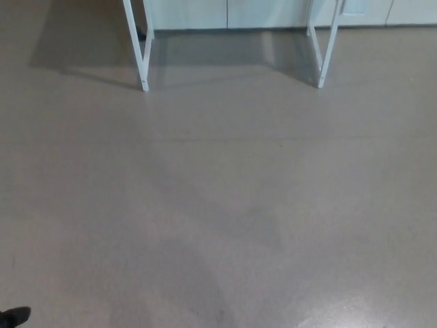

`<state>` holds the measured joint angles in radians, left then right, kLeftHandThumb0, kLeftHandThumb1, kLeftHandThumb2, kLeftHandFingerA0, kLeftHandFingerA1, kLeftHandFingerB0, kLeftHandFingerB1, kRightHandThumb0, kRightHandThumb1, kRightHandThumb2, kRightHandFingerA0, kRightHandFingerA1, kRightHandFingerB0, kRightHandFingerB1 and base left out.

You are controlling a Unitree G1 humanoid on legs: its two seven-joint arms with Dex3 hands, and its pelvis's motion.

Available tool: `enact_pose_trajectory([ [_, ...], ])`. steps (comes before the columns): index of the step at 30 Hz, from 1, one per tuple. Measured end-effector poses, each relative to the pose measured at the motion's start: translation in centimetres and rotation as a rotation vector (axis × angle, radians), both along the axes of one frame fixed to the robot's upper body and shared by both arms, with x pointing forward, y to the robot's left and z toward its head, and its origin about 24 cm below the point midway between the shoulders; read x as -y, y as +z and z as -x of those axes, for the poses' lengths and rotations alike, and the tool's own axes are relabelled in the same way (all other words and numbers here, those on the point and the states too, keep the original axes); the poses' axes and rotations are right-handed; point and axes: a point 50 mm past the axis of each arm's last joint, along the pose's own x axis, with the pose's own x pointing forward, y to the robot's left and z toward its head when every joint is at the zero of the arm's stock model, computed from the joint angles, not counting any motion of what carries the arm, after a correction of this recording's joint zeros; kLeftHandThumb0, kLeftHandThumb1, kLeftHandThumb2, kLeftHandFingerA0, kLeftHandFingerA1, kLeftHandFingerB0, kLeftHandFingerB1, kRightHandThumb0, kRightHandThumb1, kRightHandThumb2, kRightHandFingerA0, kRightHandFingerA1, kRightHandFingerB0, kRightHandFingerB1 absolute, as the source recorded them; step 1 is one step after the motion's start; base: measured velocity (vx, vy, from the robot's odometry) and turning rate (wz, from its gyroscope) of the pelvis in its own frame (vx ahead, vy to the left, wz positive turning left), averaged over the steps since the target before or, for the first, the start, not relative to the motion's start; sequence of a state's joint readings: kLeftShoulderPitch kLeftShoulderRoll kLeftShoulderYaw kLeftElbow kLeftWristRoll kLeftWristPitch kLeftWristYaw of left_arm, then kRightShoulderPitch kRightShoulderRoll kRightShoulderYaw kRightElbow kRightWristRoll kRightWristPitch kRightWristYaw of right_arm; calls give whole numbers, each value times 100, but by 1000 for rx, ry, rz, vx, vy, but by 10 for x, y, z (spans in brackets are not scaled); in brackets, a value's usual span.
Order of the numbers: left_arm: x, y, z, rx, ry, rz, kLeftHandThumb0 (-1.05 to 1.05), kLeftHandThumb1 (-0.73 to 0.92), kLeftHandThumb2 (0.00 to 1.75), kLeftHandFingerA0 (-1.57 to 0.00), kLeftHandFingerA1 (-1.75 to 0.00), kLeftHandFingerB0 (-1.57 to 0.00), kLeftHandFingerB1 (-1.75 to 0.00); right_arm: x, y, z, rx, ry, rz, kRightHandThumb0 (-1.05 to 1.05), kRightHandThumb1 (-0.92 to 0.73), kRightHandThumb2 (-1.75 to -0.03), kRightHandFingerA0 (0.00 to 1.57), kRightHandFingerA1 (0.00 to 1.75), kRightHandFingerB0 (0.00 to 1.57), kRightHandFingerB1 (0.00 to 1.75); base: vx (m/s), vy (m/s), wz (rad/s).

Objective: The robot walk towards a table in front and pick up a black pencil case on the left hand side and put the pencil case into a small container on the right hand side

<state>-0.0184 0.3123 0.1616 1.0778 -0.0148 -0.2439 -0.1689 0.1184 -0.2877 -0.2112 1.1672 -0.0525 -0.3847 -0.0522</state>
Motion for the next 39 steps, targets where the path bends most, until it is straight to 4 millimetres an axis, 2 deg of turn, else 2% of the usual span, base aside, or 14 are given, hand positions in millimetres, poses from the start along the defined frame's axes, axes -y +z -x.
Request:
enact_pose_trajectory([
  [5, 3, -4, 4, -19, -4, 8, -20, 44, 57, -46, -46, -35, -39, 0, 0, 1, 6, -5, -2, -44, -48, -74, 50, 53, 35, 46, 99, 342, -43],
  [6, 1, -3, 3, -17, -3, 3, -20, 44, 57, -46, -45, -35, -38, -3, -2, 2, 2, -4, -11, -37, -58, -57, 59, 44, 41, 38, 95, 353, 5],
  [8, -4, 2, -1, -3, -1, -13, -19, 45, 57, -46, -45, -35, -38, -5, -4, 5, -9, -6, -18, -43, -48, -73, 51, 52, 35, 46, 215, 224, -6],
  [11, -4, 2, -1, 0, -2, -14, -19, 44, 57, -48, -45, -36, -38, -5, -4, 6, -9, -8, -18, -43, -48, -74, 53, 53, 35, 46, 210, 119, 3],
  [13, -4, 2, -1, -2, -1, -13, -20, 44, 57, -49, -46, -36, -39, -5, -3, 4, -4, -9, -19, -35, -58, -57, 61, 45, 40, 38, 209, 16, 6],
  [14, -4, 2, -1, -3, -1, -13, -19, 44, 57, -49, -46, -36, -39, -4, -3, 4, -2, -9, -19, -42, -48, -74, 53, 54, 34, 46, 211, -44, 16],
  [20, -3, 1, 1, -3, 6, -8, -15, 46, 56, -49, -47, -37, -39, -4, -2, 2, 9, -14, -23, -44, -47, -75, 57, 56, 36, 47, 264, -165, 15],
  [21, -3, 1, 1, -2, 10, -5, -15, 46, 56, -49, -47, -37, -39, -3, -2, 2, 10, -14, -21, -44, -47, -75, 57, 56, 36, 47, 360, -262, -6],
  [22, -2, 1, 0, 4, 13, -2, -15, 47, 56, -48, -47, -37, -39, -5, -3, 0, 12, -11, -28, -37, -57, -57, 64, 47, 41, 37, 371, -142, 78],
  [26, 4, 0, -6, 21, 4, 17, -17, 48, 58, -47, -46, -36, -38, 3, 3, -4, 27, -16, -6, -37, -57, -57, 64, 48, 41, 38, 336, -128, 24],
  [27, 4, 0, -6, 21, 4, 17, -19, 47, 58, -48, -46, -35, -38, 3, 3, -4, 28, -16, -6, -45, -46, -74, 58, 57, 35, 47, 239, -75, 1],
  [31, 3, 0, -5, 16, 2, 14, -17, 47, 57, -48, -46, -36, -38, 2, 3, -5, 29, -12, -5, -44, -47, -74, 57, 56, 34, 47, 311, 27, -11],
  [32, 3, 0, -4, 16, 3, 14, -16, 48, 57, -47, -46, -36, -38, 2, 2, -4, 28, -10, -5, -37, -58, -57, 64, 47, 40, 37, 320, 90, -23],
  [39, 1, 2, -6, 22, 8, 7, -17, 46, 57, -49, -46, -37, -39, -1, 1, -3, 28, -9, -13, -35, -59, -57, 63, 48, 40, 38, 407, 212, -19],
])
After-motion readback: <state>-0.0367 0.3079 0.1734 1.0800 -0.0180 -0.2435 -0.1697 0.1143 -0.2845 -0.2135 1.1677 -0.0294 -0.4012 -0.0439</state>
